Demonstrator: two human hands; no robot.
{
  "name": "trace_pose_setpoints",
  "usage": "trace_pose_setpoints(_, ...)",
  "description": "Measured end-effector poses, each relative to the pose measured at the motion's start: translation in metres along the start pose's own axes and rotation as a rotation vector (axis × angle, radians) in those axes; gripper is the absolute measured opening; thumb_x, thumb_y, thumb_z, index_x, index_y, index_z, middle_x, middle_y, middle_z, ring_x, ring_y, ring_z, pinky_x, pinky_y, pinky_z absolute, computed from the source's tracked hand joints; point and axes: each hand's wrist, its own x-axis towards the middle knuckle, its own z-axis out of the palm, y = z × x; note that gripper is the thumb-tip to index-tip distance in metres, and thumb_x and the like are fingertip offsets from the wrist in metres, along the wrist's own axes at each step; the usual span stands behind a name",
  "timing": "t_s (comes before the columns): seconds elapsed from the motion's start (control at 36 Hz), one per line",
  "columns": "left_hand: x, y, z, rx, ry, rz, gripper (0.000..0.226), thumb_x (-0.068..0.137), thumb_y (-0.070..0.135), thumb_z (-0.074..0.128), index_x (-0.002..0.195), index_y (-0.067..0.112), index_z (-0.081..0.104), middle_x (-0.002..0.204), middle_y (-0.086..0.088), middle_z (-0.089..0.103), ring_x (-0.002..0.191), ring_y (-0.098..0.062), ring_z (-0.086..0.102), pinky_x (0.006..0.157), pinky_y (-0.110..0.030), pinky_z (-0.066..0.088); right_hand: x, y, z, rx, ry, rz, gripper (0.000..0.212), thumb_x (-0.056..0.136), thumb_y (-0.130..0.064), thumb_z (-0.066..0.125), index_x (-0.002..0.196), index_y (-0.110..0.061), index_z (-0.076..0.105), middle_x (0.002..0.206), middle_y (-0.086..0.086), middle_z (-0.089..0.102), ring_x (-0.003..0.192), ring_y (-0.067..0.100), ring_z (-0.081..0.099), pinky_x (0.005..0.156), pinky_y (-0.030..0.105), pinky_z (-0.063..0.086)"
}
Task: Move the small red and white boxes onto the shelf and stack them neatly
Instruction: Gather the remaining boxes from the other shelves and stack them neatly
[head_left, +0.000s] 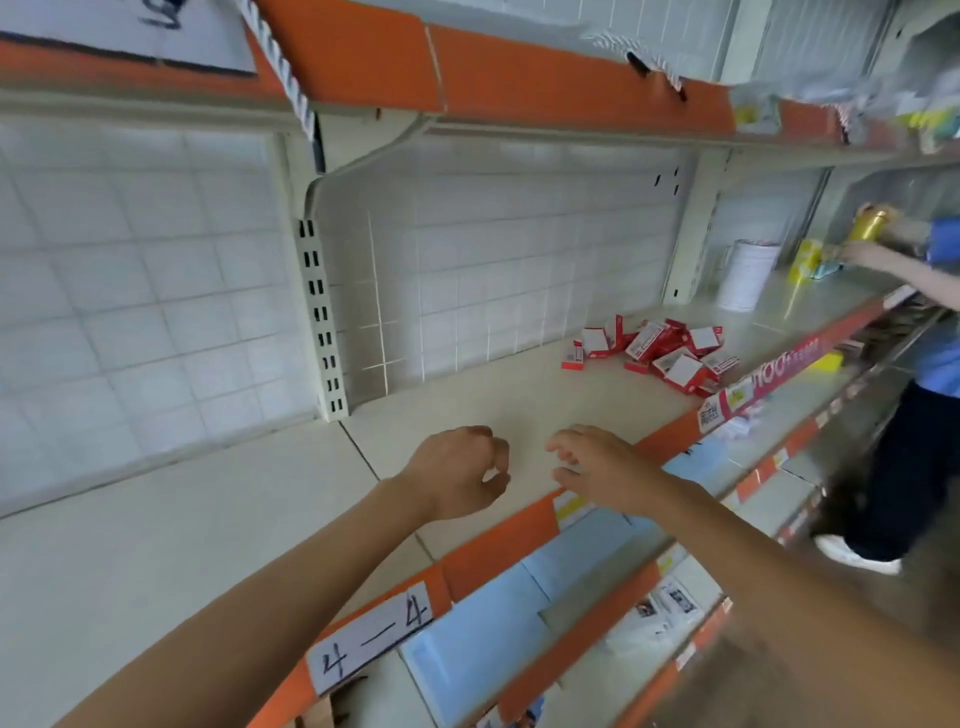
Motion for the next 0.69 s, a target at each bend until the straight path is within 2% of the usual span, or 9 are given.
trace_pose_setpoints(0.11,0.052,0.002,0.017,-0.008,-0.012,0.004,0.022,0.093,0.033,0.05,0.108,0.022,0.061,0.11,0.001,0.057,0.101,-0.019,0.057,0.08,-0.029,0.043,0.024,0.044,-0.014,-0.068,-0.004,-0.004,0.037,0.094,-0.025,0.051,0.129,-0.014,0.049,0.124,0.002,0.051,0.112,0.014,0.048,0.097,0.031,0.041)
trace_pose_setpoints(0.28,0.124,-0.006,0.027,-0.074,0.01,-0.09,0.02,0.093,0.035,0.05,0.105,0.024,0.061,0.106,0.006,0.058,0.094,-0.014,0.058,0.076,-0.023,0.04,0.083,0.097,-0.053,-0.175,-0.043,-0.044,0.04,0.095,-0.027,0.05,0.133,-0.014,0.047,0.128,0.002,0.049,0.114,0.016,0.048,0.097,0.033,0.042)
trace_pose_setpoints(0.42,0.169,-0.005,0.038,-0.106,-0.022,-0.14,0.019,0.091,0.034,0.051,0.102,0.024,0.063,0.104,0.004,0.061,0.091,-0.015,0.059,0.079,-0.026,0.046,0.116,0.135,-0.059,-0.105,-0.027,-0.049,0.035,0.092,-0.025,0.054,0.125,-0.012,0.052,0.124,0.004,0.053,0.11,0.016,0.053,0.097,0.035,0.044)
trace_pose_setpoints(0.56,0.197,-0.002,0.043,-0.093,-0.047,-0.152,0.018,0.091,0.034,0.051,0.101,0.024,0.063,0.103,0.005,0.061,0.09,-0.015,0.059,0.077,-0.026,0.045,0.132,0.167,-0.05,-0.119,-0.131,-0.048,0.039,0.095,-0.026,0.05,0.132,-0.014,0.047,0.128,0.0,0.05,0.116,0.016,0.049,0.096,0.028,0.04)
trace_pose_setpoints(0.64,0.206,-0.001,0.043,-0.088,-0.042,-0.172,0.017,0.091,0.033,0.052,0.099,0.024,0.064,0.102,0.005,0.062,0.089,-0.015,0.06,0.079,-0.028,0.047,0.154,0.18,-0.054,-0.107,-0.101,-0.077,0.031,0.093,-0.023,0.052,0.121,-0.011,0.054,0.119,0.003,0.052,0.112,0.021,0.051,0.092,0.031,0.042)
trace_pose_setpoints(0.69,0.21,-0.001,0.043,-0.091,-0.038,-0.197,0.016,0.091,0.033,0.052,0.098,0.024,0.064,0.101,0.005,0.062,0.087,-0.014,0.059,0.079,-0.028,0.048,0.171,0.186,-0.058,-0.116,-0.096,-0.1,0.016,0.092,-0.019,0.049,0.103,-0.012,0.059,0.104,0.001,0.053,0.101,0.021,0.052,0.085,0.033,0.043)
